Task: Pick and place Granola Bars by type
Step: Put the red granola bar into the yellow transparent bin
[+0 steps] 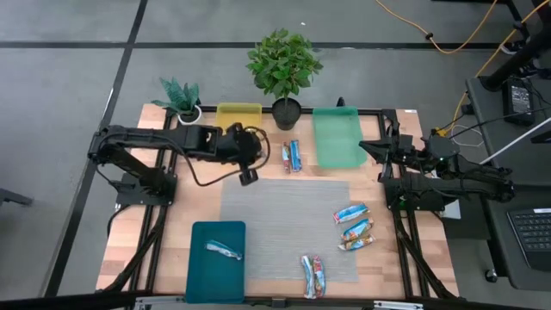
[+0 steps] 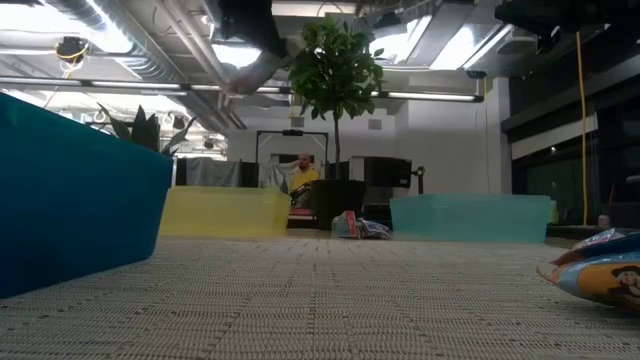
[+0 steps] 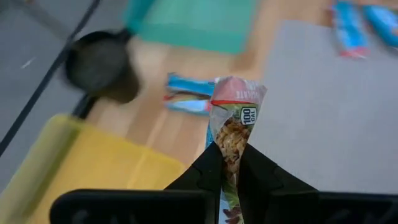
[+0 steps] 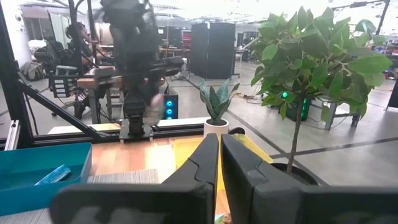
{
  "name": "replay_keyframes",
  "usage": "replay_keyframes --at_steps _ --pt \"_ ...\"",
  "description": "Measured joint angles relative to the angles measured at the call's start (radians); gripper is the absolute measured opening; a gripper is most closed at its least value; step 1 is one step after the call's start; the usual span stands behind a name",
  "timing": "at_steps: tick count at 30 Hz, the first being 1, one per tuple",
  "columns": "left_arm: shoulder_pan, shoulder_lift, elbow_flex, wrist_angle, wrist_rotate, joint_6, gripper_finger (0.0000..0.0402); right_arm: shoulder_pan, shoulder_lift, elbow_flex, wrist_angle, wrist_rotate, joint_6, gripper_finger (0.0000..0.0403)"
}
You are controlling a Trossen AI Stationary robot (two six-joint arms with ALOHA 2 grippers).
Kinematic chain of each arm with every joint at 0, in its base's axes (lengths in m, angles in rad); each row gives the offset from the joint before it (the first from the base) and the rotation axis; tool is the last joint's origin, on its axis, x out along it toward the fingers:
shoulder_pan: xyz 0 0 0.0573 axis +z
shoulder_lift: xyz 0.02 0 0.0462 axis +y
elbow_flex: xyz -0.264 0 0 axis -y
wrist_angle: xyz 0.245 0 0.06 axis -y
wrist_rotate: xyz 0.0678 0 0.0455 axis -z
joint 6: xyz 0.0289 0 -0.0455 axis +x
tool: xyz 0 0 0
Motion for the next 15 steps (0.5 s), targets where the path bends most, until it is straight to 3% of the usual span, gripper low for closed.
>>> replay_keyframes --at_steps 5,15 --pt "0.106 0.0 0.0 -0.042 -0.035 -0.024 0.0022 0.0 0.0 0.0 -0.001 0.0 0.001 0.0023" --pt "0.369 -0.001 0.064 -0.048 0.074 0.096 0.0022 0.0 0.0 0.0 -0.002 0.0 0.01 0.0023"
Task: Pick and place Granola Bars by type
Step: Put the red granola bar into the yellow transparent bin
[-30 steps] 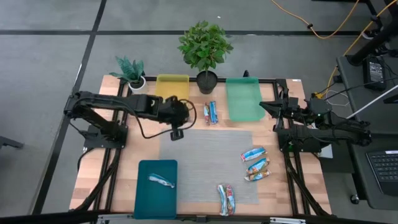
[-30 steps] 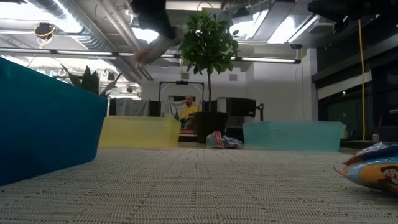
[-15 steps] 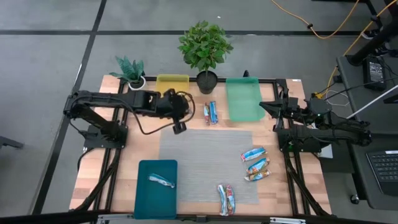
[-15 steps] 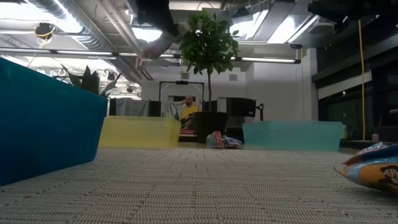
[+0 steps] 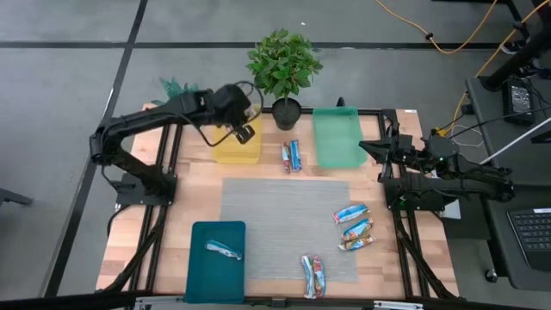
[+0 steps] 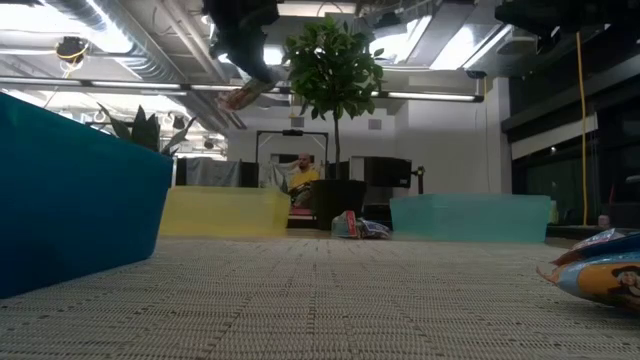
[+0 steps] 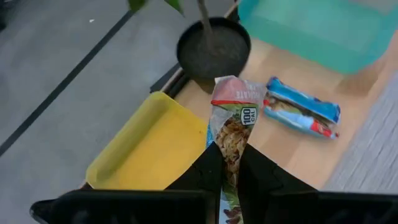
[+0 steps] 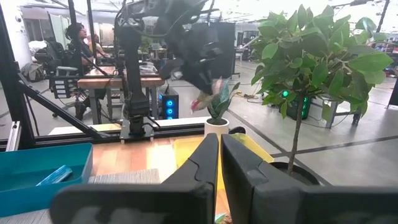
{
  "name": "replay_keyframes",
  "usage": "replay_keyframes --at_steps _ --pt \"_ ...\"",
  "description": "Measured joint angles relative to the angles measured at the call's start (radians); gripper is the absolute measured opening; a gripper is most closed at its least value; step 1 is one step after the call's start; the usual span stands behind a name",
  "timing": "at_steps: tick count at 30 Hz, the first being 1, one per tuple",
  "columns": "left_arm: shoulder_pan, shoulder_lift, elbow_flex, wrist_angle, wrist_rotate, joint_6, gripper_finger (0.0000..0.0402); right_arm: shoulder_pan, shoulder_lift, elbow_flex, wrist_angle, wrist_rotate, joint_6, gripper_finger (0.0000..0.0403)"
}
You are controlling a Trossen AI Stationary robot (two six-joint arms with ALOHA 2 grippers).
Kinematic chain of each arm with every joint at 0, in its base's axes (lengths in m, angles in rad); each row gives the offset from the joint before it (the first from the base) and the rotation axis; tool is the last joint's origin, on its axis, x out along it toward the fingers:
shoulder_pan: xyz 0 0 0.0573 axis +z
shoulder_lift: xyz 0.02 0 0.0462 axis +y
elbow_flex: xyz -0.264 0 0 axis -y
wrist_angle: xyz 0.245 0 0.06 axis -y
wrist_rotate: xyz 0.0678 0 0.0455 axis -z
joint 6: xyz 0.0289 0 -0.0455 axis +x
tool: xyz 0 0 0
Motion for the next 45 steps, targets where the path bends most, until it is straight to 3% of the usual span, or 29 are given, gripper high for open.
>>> replay_keyframes --at_steps 11,20,32,38,45 --pt "0.078 0.064 -0.041 0.006 -0.004 0.103 0.0022 0.0 0.0 0.0 0.0 0.0 0.002 0.0023" --pt "0.1 0.187 -0.167 0.139 0.116 0.107 0.0022 0.0 0.0 0.0 -0.005 0.0 0.002 0.0023" --pt "0.099 0.361 -0.187 0.228 0.185 0.104 0.0022 0.0 0.0 0.0 -0.012 0.0 0.001 0.0023" --pt "0.099 0.391 -0.186 0.231 0.175 0.091 0.0022 0.0 0.0 0.0 -0.012 0.0 0.0 0.0023" --pt "0.103 0.392 -0.186 0.135 0.083 0.078 0.0022 0.0 0.0 0.0 -0.012 0.0 0.001 0.0023"
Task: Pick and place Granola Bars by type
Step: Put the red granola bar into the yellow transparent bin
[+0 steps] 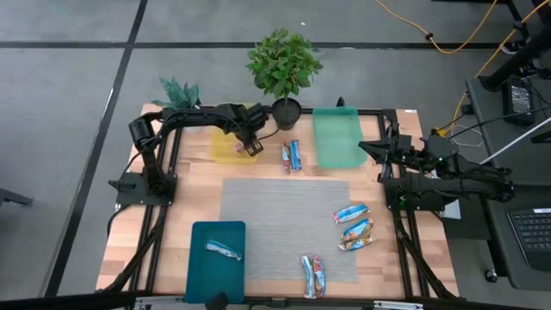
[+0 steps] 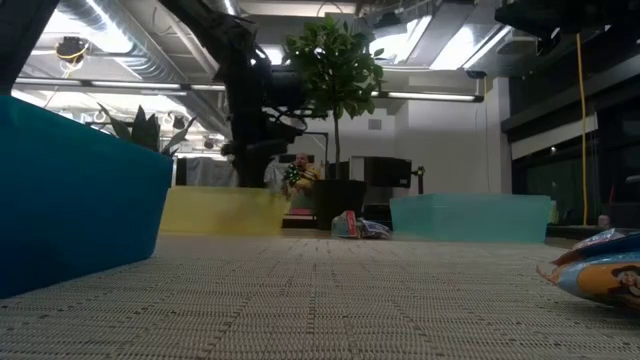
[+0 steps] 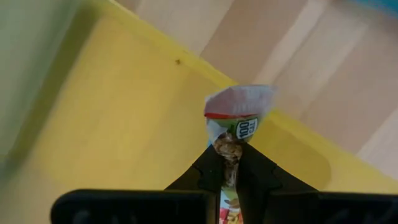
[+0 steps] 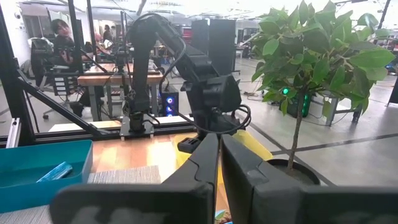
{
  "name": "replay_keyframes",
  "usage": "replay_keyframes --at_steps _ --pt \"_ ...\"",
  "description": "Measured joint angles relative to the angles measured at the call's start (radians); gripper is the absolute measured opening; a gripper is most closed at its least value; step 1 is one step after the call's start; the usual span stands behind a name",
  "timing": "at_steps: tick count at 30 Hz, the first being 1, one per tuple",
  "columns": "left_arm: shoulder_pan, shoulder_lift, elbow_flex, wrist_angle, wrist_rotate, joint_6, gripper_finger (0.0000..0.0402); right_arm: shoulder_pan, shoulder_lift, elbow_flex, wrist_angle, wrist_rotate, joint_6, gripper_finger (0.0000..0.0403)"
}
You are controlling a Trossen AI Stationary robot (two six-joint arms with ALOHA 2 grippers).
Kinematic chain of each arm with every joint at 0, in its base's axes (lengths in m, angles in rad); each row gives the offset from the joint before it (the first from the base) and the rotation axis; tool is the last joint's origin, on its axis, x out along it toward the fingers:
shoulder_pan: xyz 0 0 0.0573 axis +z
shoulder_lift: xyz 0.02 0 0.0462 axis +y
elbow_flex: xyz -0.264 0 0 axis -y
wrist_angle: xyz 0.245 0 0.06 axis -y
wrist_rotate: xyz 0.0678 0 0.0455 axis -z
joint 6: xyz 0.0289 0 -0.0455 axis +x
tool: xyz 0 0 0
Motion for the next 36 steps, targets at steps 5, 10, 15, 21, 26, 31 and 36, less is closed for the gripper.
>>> replay_keyframes --at_steps 5,10,15,21,26,31,36 --pt "0.006 0.0 0.0 -0.043 -0.028 -0.013 0.0022 0.0 0.0 0.0 0.0 0.0 -0.001 0.0023" --pt "0.008 0.0 0.0 -0.043 -0.028 -0.023 0.0026 0.0 0.0 0.0 0.0 0.0 -0.001 0.0023" --pt "0.008 0.002 -0.001 -0.046 -0.043 -0.018 0.0056 0.0 0.0 0.0 0.0 0.0 0.0 0.0023" --pt "0.006 -0.005 0.009 -0.088 -0.128 -0.015 0.0116 0.0 0.0 0.0 0.0 0.0 0.025 0.0023" --pt "0.0 -0.006 0.067 -0.133 -0.128 -0.018 0.0161 0.0 0.0 0.0 0.0 0.0 0.024 0.0023" --pt "-0.036 -0.013 0.14 -0.138 -0.125 -0.022 0.0183 0.0 0.0 0.0 -0.004 0.0 0.024 0.0023" --pt "-0.085 -0.013 0.22 -0.145 -0.096 -0.015 0.0187 0.0 0.0 0.0 -0.031 -0.001 0.025 0.0023"
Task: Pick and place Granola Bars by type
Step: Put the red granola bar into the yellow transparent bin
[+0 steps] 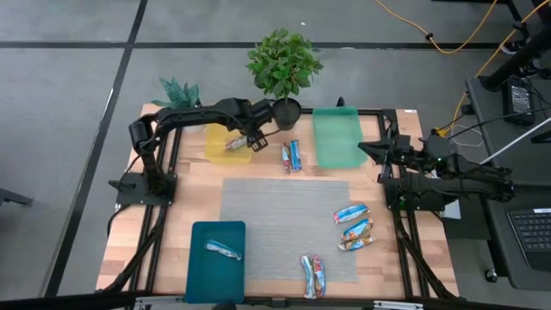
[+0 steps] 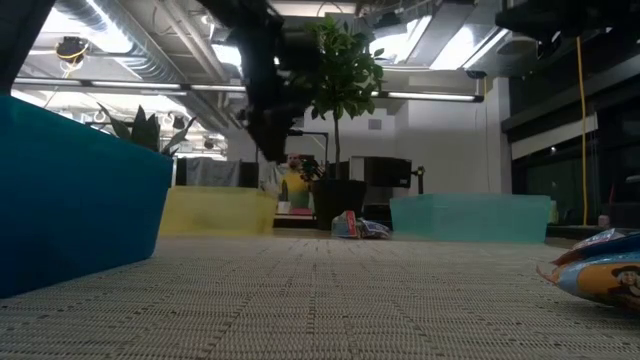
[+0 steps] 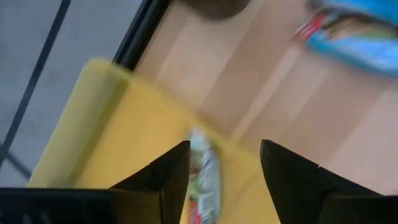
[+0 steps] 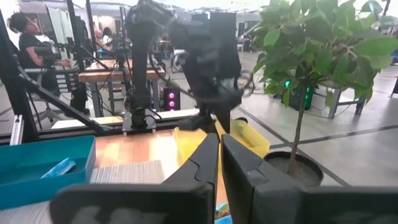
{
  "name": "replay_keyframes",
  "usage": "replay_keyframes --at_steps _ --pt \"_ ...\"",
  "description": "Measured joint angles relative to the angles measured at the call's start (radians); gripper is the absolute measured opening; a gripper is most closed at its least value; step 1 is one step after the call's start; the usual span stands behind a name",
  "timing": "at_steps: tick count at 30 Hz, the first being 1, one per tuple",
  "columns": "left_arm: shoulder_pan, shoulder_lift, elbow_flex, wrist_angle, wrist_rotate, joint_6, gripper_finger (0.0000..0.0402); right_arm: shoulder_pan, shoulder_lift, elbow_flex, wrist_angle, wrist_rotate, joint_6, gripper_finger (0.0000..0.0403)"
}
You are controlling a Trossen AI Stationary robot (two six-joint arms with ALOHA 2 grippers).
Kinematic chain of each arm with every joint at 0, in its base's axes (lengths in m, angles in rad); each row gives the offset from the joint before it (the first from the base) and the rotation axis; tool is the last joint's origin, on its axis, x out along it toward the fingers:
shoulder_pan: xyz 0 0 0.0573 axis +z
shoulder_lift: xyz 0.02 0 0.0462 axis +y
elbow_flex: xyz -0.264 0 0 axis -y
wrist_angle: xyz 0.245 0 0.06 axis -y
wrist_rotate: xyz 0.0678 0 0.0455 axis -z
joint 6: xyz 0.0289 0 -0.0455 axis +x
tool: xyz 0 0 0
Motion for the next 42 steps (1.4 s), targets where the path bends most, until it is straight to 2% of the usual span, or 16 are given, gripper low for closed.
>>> replay_keyframes --at_steps 7,18,24,32,37,42 --pt "-0.066 0.0 0.094 -0.005 0.004 -0.011 0.0187 0.0 0.0 0.0 -0.012 -0.001 0.0 0.0023" --pt "-0.185 0.0 0.201 -0.012 0.122 -0.036 0.0187 0.0 0.0 0.0 -0.012 -0.003 0.0 0.0023" --pt "-0.251 0.0 0.302 -0.063 0.146 -0.017 0.0187 0.0 0.0 0.0 -0.012 -0.003 -0.005 0.0023" --pt "-0.354 -0.016 0.472 -0.211 0.155 -0.002 0.0187 0.0 0.0 0.0 -0.013 -0.002 -0.008 0.0023" --pt "-0.395 -0.074 0.48 -0.2 0.144 0.0 0.0187 0.0 0.0 0.0 -0.015 -0.001 -0.019 0.0023" --pt "-0.4 -0.079 0.479 -0.202 0.122 -0.115 0.0187 0.0 0.0 0.0 -0.018 -0.002 -0.059 0.0023"
